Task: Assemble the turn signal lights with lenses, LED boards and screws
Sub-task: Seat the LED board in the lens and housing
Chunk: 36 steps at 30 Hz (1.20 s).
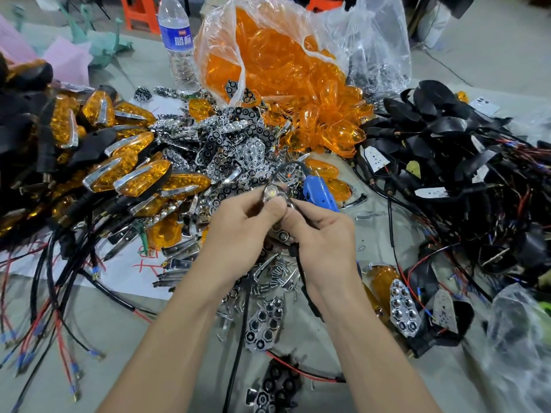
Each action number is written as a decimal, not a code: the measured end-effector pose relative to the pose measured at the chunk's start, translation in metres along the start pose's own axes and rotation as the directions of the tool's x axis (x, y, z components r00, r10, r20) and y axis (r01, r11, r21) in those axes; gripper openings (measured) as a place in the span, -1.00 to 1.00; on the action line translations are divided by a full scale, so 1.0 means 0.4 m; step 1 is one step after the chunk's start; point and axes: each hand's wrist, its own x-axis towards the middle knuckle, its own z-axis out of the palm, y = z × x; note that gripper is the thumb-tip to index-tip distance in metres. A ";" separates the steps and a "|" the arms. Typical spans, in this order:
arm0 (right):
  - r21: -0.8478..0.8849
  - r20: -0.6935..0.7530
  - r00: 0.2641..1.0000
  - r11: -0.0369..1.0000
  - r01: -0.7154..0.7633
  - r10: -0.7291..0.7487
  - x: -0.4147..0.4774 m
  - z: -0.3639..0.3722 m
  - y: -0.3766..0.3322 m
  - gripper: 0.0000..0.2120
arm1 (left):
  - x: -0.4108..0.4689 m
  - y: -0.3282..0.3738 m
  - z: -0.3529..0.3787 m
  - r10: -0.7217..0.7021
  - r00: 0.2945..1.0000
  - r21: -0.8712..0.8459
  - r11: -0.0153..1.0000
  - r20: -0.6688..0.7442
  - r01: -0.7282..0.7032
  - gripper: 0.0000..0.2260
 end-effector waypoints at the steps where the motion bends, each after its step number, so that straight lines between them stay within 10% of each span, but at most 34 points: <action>1: 0.025 0.007 1.000 1.000 0.005 -0.006 0.001 0.002 0.002 -0.73 | -0.008 -0.001 0.013 -0.043 0.998 -0.177 0.983 0.042 0.050 -0.82; 8: 0.012 0.239 0.970 0.999 -0.048 0.044 -0.018 -0.012 0.015 -0.51 | -0.019 -0.030 0.034 -0.139 0.987 -0.386 0.917 -0.075 0.100 -0.78; 17: 0.246 0.079 0.978 0.947 -0.206 0.192 -0.048 0.012 0.004 -0.60 | -0.034 -0.033 0.037 -0.136 0.989 -0.410 0.900 0.053 0.146 -0.76; 21: -0.227 0.055 0.994 0.970 -0.083 0.097 -0.063 -0.010 -0.050 -0.77 | -0.038 -0.029 0.034 -0.188 0.980 -0.389 0.909 -0.068 0.147 -0.75; 26: -0.676 -0.040 0.959 0.714 0.182 -0.282 -0.019 -0.104 -0.135 -0.79 | -0.021 -0.038 -0.031 -0.343 0.927 -0.535 0.817 -0.149 0.216 -0.80; 31: -0.931 0.309 0.926 0.269 0.247 0.219 0.006 -0.061 -0.061 -0.73 | -0.012 -0.055 -0.036 -0.377 0.912 -0.526 0.815 -0.159 0.245 -0.84; 36: -0.918 0.316 0.941 0.291 0.270 0.124 0.011 -0.046 -0.009 -0.74 | -0.013 -0.071 -0.042 -0.378 0.909 -0.483 0.837 -0.174 0.255 -0.85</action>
